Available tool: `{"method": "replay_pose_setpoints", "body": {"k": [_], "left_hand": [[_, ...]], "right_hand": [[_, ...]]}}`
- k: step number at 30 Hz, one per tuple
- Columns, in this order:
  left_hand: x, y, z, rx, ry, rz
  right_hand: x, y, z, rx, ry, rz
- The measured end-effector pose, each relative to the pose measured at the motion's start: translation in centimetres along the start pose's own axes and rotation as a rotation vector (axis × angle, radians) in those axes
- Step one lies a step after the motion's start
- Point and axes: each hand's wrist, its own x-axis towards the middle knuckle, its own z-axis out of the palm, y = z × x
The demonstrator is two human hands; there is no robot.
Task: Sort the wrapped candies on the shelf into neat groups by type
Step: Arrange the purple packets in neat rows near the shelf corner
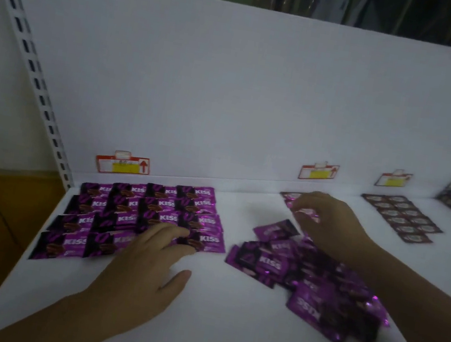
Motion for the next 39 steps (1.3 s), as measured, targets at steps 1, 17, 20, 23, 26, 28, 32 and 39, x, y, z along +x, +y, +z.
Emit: {"method": "replay_pose_setpoints", "body": {"k": [1,17,20,23,26,28,32,39], "left_hand": [[0.7,0.5,0.0,-0.047,-0.01,0.03],[15.9,6.1,6.0,-0.162,-0.369,-0.054],[16.6,5.4,6.3,-0.174,-0.425,-0.078],[16.9,5.1,6.3,-0.216,-0.417,-0.096],[17.2,5.0,6.4,-0.17,-0.351,-0.052],[17.4,5.0,6.2,-0.228,-0.304,-0.099],[17.4,4.5,5.0,-0.583,-0.28,-0.333],[15.5,3.2,2.6,-1.049,-0.442,-0.448]], "right_hand": [[-0.3,1.1,-0.7,-0.024,0.0,0.054],[-3.3,4.2,-2.3,-0.03,-0.112,0.113],[-3.7,4.5,-2.2,-0.015,-0.111,0.142],[-3.9,4.4,-1.9,0.005,-0.117,0.168],[-3.9,3.5,-1.7,0.018,-0.15,0.14],[-3.7,2.4,-1.7,0.035,-0.216,0.083],[-3.3,0.3,-1.2,0.037,-0.406,-0.024],[-2.1,-0.9,0.0,-0.043,-0.448,-0.03]]}}
